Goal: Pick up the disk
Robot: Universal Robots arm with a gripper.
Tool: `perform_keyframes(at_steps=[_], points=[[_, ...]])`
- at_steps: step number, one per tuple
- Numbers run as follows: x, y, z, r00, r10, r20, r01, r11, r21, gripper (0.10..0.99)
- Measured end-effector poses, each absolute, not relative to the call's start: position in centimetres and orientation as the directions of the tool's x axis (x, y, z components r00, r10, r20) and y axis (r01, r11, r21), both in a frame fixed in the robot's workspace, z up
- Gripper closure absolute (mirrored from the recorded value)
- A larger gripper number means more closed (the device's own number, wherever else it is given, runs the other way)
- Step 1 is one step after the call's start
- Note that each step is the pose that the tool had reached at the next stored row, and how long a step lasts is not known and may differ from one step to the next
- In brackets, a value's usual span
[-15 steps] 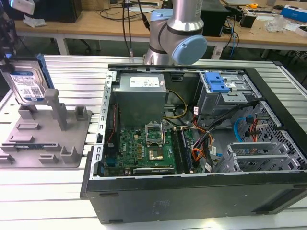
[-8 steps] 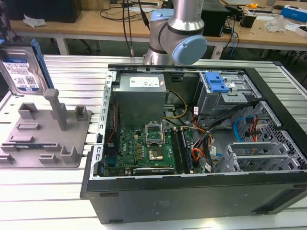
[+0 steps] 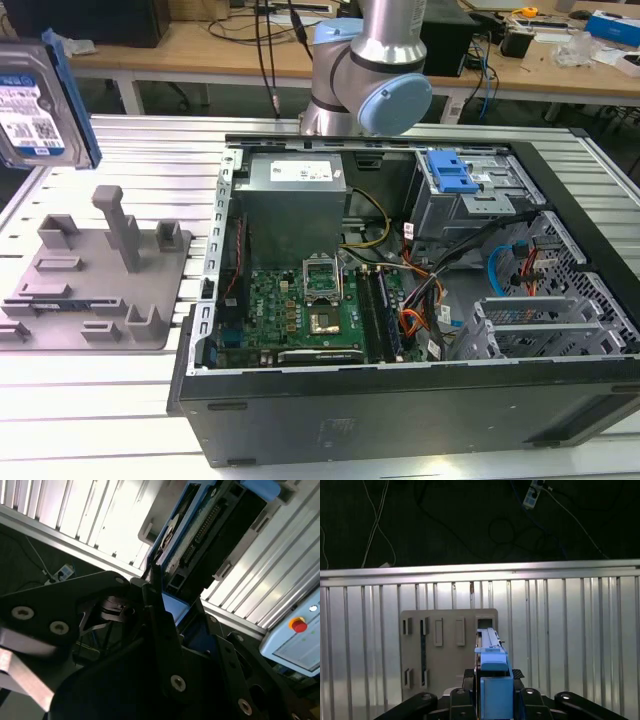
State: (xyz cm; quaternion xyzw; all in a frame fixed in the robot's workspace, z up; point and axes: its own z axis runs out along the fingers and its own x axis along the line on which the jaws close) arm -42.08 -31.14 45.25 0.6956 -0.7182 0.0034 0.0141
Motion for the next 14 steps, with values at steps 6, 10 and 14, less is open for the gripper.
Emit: perform_keyframes(at_steps=[6, 10, 14], points=[[-42.1, -31.1, 48.7, -0.028, -0.999, 0.025, -0.999, 0.029, 0.015, 0.722], [-42.1, -31.1, 50.3, -0.026, -0.999, 0.025, -1.0, 0.027, 0.015, 0.722], [-42.1, -31.1, 50.3, -0.025, -0.999, 0.025, -1.0, 0.026, 0.015, 0.722]])
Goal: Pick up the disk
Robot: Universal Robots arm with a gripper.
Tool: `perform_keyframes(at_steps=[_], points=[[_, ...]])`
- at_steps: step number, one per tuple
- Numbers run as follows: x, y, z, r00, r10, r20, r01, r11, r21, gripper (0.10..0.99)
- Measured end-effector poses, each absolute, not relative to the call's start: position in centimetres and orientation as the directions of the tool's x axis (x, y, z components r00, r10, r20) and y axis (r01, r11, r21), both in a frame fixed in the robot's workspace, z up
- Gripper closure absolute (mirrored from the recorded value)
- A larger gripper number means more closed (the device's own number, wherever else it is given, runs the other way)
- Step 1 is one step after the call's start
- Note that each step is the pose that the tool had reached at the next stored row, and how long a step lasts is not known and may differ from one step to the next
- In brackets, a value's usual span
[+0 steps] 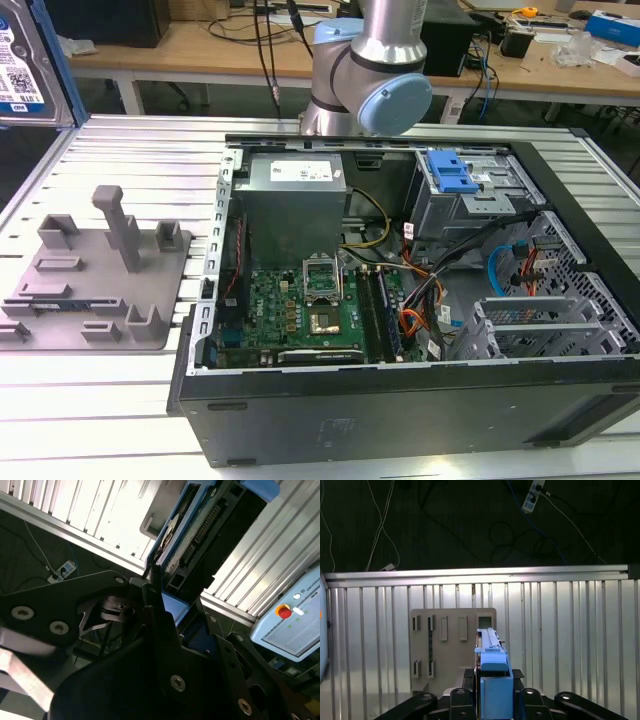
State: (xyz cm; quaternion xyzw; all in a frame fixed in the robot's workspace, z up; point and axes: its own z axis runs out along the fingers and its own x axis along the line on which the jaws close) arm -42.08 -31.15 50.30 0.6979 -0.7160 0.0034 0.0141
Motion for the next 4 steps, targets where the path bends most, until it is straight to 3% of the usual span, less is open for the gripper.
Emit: perform_keyframes(at_steps=[4], points=[[-42.08, -31.15, 50.3, -0.024, -0.999, 0.025, -1.0, 0.025, 0.015, 0.722]])
